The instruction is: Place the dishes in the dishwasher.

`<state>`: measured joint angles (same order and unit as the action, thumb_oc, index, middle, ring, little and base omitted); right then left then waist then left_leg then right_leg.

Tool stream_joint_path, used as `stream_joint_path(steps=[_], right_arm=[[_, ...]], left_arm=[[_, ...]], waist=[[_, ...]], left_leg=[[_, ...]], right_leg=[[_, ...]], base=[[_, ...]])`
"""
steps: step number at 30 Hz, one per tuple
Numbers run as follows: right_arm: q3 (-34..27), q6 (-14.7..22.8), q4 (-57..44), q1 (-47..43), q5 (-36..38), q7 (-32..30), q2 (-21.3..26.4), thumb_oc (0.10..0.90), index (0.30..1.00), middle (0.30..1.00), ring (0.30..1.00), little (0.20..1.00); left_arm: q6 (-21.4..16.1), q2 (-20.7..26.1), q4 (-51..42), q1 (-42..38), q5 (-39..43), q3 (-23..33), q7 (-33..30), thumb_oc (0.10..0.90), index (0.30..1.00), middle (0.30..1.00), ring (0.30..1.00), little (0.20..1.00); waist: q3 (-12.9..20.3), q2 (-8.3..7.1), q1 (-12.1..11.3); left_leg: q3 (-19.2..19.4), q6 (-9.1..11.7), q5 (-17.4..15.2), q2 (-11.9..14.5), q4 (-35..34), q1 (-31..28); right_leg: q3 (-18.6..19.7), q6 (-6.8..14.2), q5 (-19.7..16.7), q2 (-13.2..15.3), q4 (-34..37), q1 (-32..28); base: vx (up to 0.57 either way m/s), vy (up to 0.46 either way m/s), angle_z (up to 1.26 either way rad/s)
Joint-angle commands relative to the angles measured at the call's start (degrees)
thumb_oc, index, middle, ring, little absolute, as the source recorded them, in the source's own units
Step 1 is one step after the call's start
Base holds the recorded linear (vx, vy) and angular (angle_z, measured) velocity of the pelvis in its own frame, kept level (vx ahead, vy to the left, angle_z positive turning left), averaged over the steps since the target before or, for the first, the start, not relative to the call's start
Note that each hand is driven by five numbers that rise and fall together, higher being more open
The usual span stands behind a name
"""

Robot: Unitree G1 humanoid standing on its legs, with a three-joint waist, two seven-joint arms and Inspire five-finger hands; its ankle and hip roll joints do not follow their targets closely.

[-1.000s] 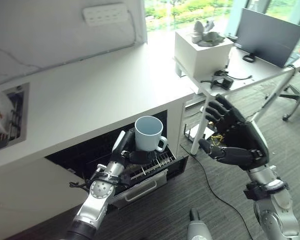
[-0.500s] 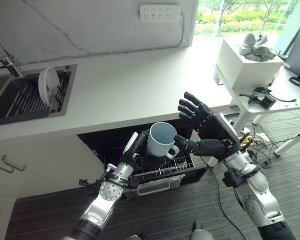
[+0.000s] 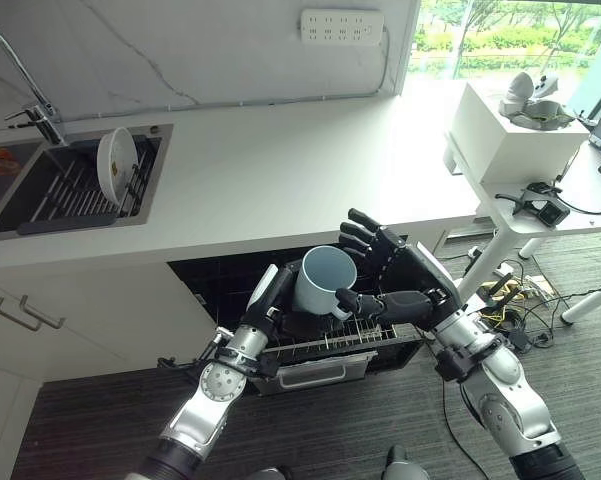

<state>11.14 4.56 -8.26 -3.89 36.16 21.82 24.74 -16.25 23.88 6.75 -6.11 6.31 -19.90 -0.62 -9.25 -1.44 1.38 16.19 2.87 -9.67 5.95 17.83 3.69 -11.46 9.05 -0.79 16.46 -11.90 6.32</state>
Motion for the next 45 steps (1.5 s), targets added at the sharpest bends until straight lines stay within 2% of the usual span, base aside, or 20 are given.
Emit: stream_joint_path(steps=[1,7,9,10,11,32,41,45], right_arm=[[-0.9,2.5,-3.9,-2.6,3.5,2.6,-0.7,0.800,0.900,0.900,0.900,0.900],[-0.4,2.2,-2.8,-2.6,3.2,2.8,-0.9,0.800,0.900,0.900,0.900,0.900],[0.0,0.6,-2.9,-2.4,3.5,5.0,-1.0,0.800,0.900,0.900,0.900,0.900],[0.4,-1.5,-2.8,-2.3,6.0,6.8,-1.2,0.800,0.900,0.900,0.900,0.900],[0.9,-1.7,-2.4,-2.3,5.2,7.0,-1.3,0.800,0.900,0.900,0.900,0.900],[4.3,2.7,0.0,-3.7,-5.1,0.8,-1.5,0.800,0.900,0.900,0.900,0.900],[5.1,7.9,-2.6,-5.3,-15.8,-7.3,0.5,0.800,0.900,0.900,0.900,0.900],[5.4,8.2,-3.0,-5.3,-15.0,-7.9,0.4,0.800,0.900,0.900,0.900,0.900]], left_arm=[[-6.4,1.3,-4.4,-6.7,-0.5,1.8,-0.9,0.400,0.300,0.300,0.300,0.300],[-6.6,1.7,-4.3,-7.1,0.1,2.4,-0.8,0.400,0.300,0.300,0.300,0.300],[-6.3,1.7,-4.7,-6.9,0.2,2.5,-0.2,0.400,0.300,0.300,0.300,0.300],[-5.8,1.7,-4.5,-6.9,0.9,2.3,0.6,0.400,0.300,0.300,0.300,0.300],[-5.7,1.6,-4.1,-7.0,0.8,2.1,1.0,0.400,0.300,0.300,0.300,0.300],[-3.9,1.5,-7.0,-7.0,1.8,0.6,3.7,0.400,0.300,0.300,0.300,0.300],[-3.9,1.4,-9.5,-7.1,2.7,0.3,3.8,0.400,0.300,0.300,0.300,0.300],[-4.5,1.4,-10.1,-7.2,2.6,0.2,3.5,0.400,0.300,0.300,0.300,0.300]], waist=[[3.8,-0.73,-0.5],[3.6,-0.59,-0.4],[3.5,-0.55,-0.4],[3.5,-0.55,-0.4],[3.5,-0.61,-0.5],[3.0,-0.20,-1.2],[2.5,0.23,-1.2],[2.5,0.30,-1.2]], left_leg=[[-5.3,-0.3,-5.1,1.1,-0.6,-2.0],[-5.4,-0.3,-4.9,1.1,-0.6,-2.2],[-5.4,-0.3,-4.9,1.1,-0.6,-2.3],[-5.4,-0.3,-4.9,1.1,-0.6,-2.3],[-5.3,-0.3,-4.9,1.2,-0.6,-2.4],[-6.0,-0.4,-4.8,0.9,-0.6,-2.3],[-6.1,-0.6,-4.8,0.7,-0.6,-2.3],[-6.1,-0.6,-4.9,0.7,-0.6,-2.3]], right_leg=[[1.6,2.8,9.8,0.2,-5.3,-2.2],[1.9,2.7,9.7,0.1,-5.3,-2.3],[2.0,2.8,9.8,0.1,-5.3,-2.4],[2.1,2.8,9.8,0.0,-5.3,-2.4],[2.0,2.8,9.8,0.0,-5.3,-2.5],[1.9,2.7,9.8,0.0,-5.3,-2.9],[2.2,2.6,9.9,0.0,-5.3,-2.9],[2.2,2.6,9.9,0.0,-5.3,-2.9]], base=[[0.00,0.000,0.00],[0.00,0.000,0.00],[0.00,0.000,0.00],[0.00,0.000,0.00],[0.00,0.000,0.00],[0.00,-0.001,0.00],[0.00,0.000,0.00],[0.00,0.000,0.00]])
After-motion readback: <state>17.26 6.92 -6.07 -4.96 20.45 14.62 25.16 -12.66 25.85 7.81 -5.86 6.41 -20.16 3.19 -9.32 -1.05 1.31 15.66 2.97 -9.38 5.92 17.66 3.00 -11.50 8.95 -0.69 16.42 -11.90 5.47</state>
